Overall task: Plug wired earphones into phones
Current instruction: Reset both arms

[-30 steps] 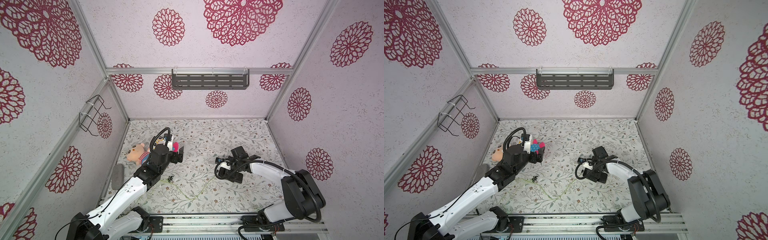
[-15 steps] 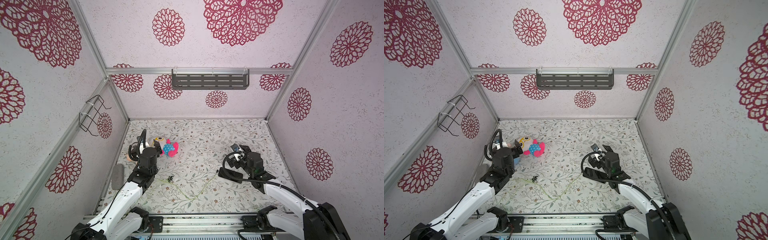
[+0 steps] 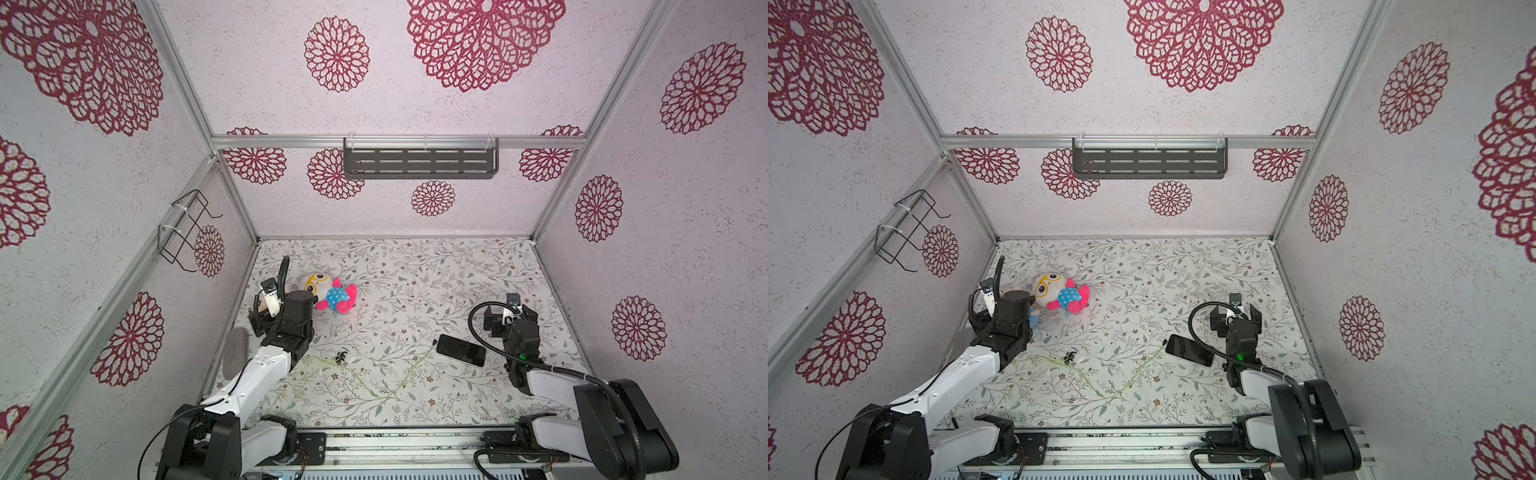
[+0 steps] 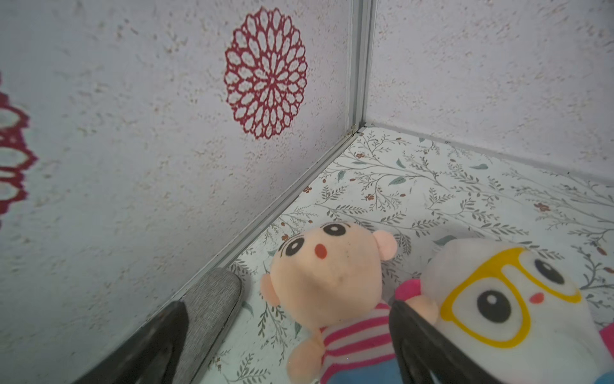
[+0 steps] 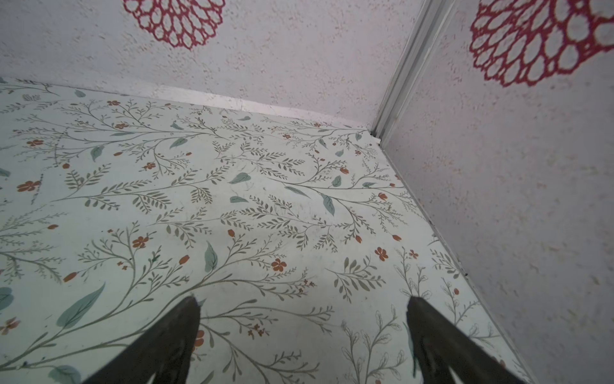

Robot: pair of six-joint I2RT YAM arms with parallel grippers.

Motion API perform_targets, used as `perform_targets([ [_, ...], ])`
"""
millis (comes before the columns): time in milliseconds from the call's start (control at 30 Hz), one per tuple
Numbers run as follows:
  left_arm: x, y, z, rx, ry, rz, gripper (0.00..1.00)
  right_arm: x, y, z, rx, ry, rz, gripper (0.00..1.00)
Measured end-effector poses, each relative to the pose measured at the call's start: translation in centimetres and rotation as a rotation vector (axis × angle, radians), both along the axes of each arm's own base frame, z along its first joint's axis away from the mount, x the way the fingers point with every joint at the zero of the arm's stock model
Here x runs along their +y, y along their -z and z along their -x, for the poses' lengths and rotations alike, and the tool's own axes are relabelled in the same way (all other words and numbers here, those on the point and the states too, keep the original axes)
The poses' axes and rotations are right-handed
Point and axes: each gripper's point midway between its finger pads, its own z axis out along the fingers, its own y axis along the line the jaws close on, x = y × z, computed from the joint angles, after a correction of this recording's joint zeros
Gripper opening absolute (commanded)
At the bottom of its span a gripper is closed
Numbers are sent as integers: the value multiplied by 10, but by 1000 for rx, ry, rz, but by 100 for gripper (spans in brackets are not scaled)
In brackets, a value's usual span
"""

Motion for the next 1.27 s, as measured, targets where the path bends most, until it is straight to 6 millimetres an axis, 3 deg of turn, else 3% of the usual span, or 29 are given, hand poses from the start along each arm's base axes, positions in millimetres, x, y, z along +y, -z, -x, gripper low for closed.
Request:
perform_targets([
  [167, 12, 33, 20, -46, 35, 27, 98, -3, 8, -3, -15, 9, -10, 99],
  [300, 12, 55, 23, -61, 104, 37, 97, -14, 15, -7, -47, 41, -23, 99],
  [400, 6, 51, 8, -113, 179, 56, 97, -22, 28, -5, -17, 65, -30, 99],
  [633, -6, 47, -31, -144, 315, 35, 97, -23, 15, -18, -54, 66, -62, 99],
  [733, -1, 43, -43, -190, 342, 39, 98, -25, 15, -19, -55, 73, -71, 99],
  [900, 13, 75, -48, -142, 328, 63, 97, -26, 17, -19, -46, 75, -78, 99],
  [1133, 22, 43, -77, -206, 300, 69, 98, -26, 18, -19, -43, 72, -80, 99],
  [1267, 23, 47, -76, -189, 293, 77, 98, -26, 19, -20, -37, 70, -81, 99],
])
